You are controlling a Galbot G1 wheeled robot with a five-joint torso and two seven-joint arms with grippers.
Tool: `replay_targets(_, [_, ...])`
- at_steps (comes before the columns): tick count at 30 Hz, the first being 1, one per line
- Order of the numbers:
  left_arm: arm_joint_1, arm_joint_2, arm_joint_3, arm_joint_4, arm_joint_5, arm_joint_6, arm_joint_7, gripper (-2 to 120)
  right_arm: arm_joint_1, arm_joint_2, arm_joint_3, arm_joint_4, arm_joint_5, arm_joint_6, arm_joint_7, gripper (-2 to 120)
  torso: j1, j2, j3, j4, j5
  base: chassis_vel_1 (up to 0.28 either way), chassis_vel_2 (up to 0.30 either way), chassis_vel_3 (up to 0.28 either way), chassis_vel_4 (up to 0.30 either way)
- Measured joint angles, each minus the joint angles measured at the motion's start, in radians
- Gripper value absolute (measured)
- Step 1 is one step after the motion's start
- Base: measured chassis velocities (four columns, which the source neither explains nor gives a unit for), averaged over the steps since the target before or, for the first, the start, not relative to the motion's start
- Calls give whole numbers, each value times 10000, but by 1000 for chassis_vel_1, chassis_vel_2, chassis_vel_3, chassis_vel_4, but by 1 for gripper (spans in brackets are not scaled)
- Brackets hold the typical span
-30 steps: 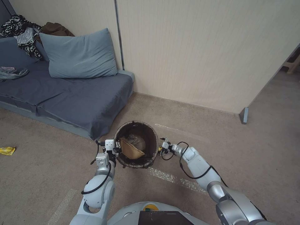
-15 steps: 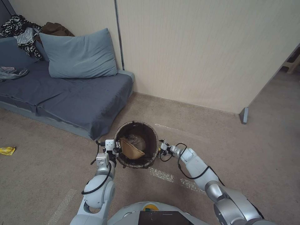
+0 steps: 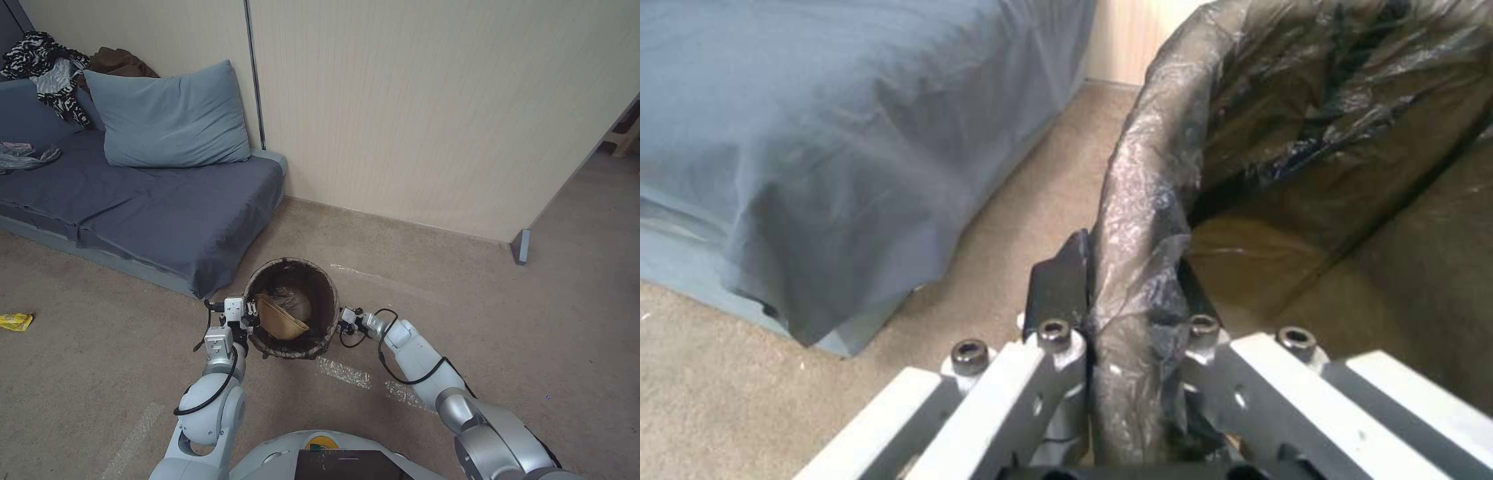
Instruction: Pick up the trash bin, then pick up the garbage from the floor and place it into the trash bin.
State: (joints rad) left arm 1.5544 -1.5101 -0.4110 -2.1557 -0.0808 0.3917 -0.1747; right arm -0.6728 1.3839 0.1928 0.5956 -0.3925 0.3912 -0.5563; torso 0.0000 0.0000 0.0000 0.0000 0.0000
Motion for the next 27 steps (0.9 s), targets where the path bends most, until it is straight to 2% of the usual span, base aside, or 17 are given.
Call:
replay_targets(1, [0, 0, 0, 0, 0, 0, 0, 5, 0, 0, 0, 0, 0, 0, 0, 39, 0, 0, 0, 0, 0, 0, 0, 0, 0])
replay_targets(4, [-8, 5, 2, 4, 1, 0, 1, 5, -22, -37, 60, 11, 14, 0, 10, 24, 0, 0, 0, 0, 0, 0, 0, 0, 0])
replay_targets(5, [-8, 5, 2, 4, 1, 0, 1, 5, -22, -37, 60, 11, 14, 0, 10, 24, 0, 0, 0, 0, 0, 0, 0, 0, 0])
replay_targets(7, [-16, 5, 22, 13, 2, -1, 1, 5, -56, -76, 89, 59, 54, 7, 25, 14, 0, 0, 0, 0, 0, 0, 0, 0, 0])
replay_targets(8, [-16, 5, 22, 13, 2, -1, 1, 5, -56, -76, 89, 59, 54, 7, 25, 14, 0, 0, 0, 0, 0, 0, 0, 0, 0])
replay_targets(10, [-19, 16, 42, 26, 3, 0, 1, 5, -115, -123, 79, 159, 104, 13, 27, 3, 0, 0, 0, 0, 0, 0, 0, 0, 0])
replay_targets(12, [-21, 23, 43, 30, 3, 0, 1, 5, -141, -147, 74, 207, 134, 14, 27, 0, 0, 0, 0, -1, 0, 0, 0, 0, 0])
replay_targets(27, [-32, 71, 72, 76, 3, 15, -1, 5, -462, -267, 267, 701, 438, 108, 212, 0, 0, 0, 0, 0, 0, 0, 0, 0, 0])
